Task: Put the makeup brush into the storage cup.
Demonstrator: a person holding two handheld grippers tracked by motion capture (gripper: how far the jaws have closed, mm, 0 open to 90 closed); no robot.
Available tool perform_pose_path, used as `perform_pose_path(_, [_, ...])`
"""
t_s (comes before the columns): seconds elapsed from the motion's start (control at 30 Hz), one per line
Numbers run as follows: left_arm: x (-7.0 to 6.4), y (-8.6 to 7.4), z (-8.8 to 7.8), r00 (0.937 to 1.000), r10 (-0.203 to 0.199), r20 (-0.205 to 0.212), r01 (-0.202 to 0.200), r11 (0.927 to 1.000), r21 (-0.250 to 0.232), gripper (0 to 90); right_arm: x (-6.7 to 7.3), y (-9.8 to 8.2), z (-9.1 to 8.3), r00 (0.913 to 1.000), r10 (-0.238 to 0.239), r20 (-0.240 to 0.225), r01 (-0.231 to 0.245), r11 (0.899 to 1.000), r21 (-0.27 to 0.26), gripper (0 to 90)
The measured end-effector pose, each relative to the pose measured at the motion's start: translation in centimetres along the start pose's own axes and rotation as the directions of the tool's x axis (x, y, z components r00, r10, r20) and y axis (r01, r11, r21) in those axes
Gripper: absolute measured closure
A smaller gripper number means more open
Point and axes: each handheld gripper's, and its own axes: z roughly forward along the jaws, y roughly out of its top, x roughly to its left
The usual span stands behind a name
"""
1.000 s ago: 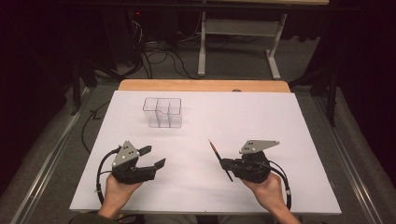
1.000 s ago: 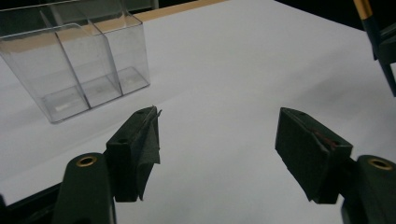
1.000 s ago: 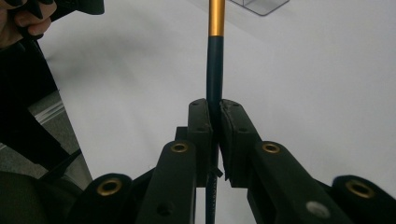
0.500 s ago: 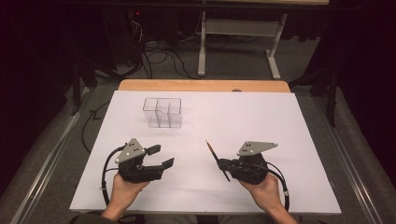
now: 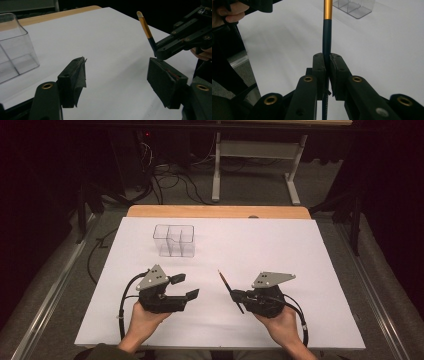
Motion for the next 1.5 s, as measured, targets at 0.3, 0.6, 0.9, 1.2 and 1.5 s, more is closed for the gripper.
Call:
perform_pose_path(0.3, [-0.9,0.0,1.2,0.9993,-0.004,0.038,0.003,0.9996,0.029,32.6,0.2,0.2,0.3,1.0000,0.000,-0.001,0.000,1.000,-0.013,85.0])
perform_pose_path(0.6, [-1.3,-0.3,2.5,0.9984,-0.017,0.054,0.015,0.9992,0.037,34.2,0.6,0.5,0.9,0.9997,-0.025,-0.008,0.025,1.000,-0.018,85.0])
perform_pose_path(0.9, [-1.6,-0.7,3.3,0.9968,-0.022,0.077,0.018,0.9982,0.057,35.2,1.0,0.6,1.6,0.9995,-0.032,-0.003,0.032,0.999,-0.024,85.0])
perform_pose_path(1.2, [-1.6,-0.7,3.4,0.9956,-0.048,0.080,0.042,0.9967,0.069,41.9,1.5,0.7,2.1,0.9990,-0.040,-0.017,0.040,0.999,-0.035,85.0])
perform_pose_path(1.5, [-1.7,-0.8,3.5,0.9921,-0.072,0.103,0.062,0.9937,0.094,49.9,1.9,0.8,2.3,0.9986,-0.045,-0.030,0.043,0.998,-0.043,85.0])
